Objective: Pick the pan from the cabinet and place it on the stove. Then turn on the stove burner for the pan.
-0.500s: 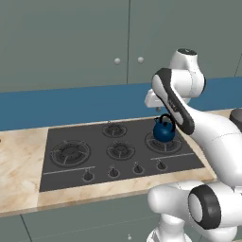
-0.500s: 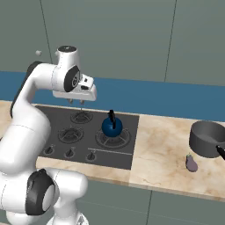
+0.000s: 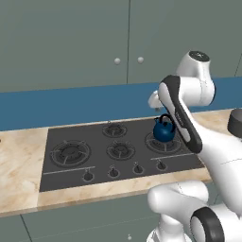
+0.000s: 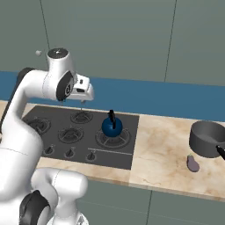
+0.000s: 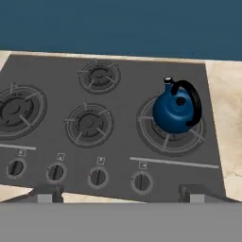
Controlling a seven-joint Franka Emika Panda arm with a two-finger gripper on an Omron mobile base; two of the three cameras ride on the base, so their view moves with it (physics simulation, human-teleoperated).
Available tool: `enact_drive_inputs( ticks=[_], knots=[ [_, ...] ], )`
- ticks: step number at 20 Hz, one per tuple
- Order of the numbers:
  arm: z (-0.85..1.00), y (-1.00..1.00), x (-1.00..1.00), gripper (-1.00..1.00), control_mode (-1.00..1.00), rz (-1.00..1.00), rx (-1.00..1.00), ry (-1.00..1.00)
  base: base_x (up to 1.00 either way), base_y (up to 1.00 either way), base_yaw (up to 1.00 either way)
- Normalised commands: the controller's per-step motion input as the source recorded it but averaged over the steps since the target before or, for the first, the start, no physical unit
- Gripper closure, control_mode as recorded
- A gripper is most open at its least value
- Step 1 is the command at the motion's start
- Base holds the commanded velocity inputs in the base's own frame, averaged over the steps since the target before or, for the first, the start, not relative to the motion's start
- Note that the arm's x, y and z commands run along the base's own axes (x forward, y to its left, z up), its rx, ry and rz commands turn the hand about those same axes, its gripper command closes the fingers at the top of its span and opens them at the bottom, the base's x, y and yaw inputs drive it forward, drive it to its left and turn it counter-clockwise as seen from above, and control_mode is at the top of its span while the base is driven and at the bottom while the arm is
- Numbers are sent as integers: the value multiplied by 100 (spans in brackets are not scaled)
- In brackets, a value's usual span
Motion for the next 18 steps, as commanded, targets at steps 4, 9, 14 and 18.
enact_drive_inputs(
  ticks=[4, 9, 14, 18],
  knots=[
    [37, 10, -14, -100, -100, -1, 0, -37, 0, 0, 0],
    [50, 40, 3, -100, -100, -6, 0, -32, 0, 0, 0],
    [61, 34, 27, -100, -100, -3, 0, -22, 0, 0, 0],
    [60, 22, 32, -100, -100, -1, 0, -20, 0, 0, 0]
  ],
)
